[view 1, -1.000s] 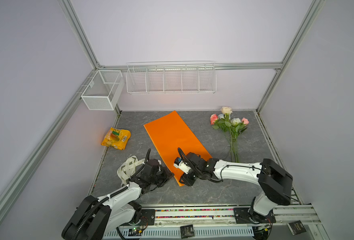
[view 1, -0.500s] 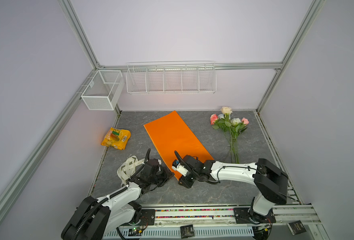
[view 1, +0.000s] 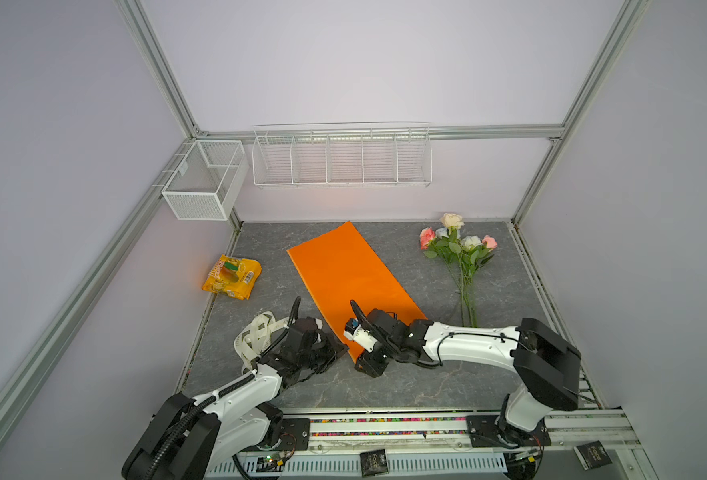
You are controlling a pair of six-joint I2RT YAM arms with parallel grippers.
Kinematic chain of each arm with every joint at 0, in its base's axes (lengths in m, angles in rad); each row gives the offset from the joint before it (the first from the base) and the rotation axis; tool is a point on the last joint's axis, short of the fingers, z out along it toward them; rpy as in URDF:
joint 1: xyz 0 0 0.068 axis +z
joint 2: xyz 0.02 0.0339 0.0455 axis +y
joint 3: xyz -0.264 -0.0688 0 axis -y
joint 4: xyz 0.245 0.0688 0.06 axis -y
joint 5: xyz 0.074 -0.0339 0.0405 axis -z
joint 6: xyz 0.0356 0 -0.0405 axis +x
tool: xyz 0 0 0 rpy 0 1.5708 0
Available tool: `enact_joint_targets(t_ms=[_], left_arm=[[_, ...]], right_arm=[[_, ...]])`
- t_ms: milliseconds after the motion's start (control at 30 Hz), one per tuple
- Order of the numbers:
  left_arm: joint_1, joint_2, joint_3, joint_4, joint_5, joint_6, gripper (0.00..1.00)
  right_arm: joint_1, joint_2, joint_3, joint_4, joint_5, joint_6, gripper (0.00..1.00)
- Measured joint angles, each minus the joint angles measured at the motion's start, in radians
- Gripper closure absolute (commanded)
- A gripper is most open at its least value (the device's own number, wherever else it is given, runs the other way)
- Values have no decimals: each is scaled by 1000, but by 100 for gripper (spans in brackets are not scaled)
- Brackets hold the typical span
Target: Tie the bouquet of fake flowers
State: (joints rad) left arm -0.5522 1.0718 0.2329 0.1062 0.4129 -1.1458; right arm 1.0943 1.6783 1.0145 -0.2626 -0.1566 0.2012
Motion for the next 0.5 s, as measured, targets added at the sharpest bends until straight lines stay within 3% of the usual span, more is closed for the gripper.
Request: enact_joint_targets(t_ms=[500], left_arm=[[0,0,0,0,4,0,100]], right_arm=[[-2,36,10,-14,13,8,53]])
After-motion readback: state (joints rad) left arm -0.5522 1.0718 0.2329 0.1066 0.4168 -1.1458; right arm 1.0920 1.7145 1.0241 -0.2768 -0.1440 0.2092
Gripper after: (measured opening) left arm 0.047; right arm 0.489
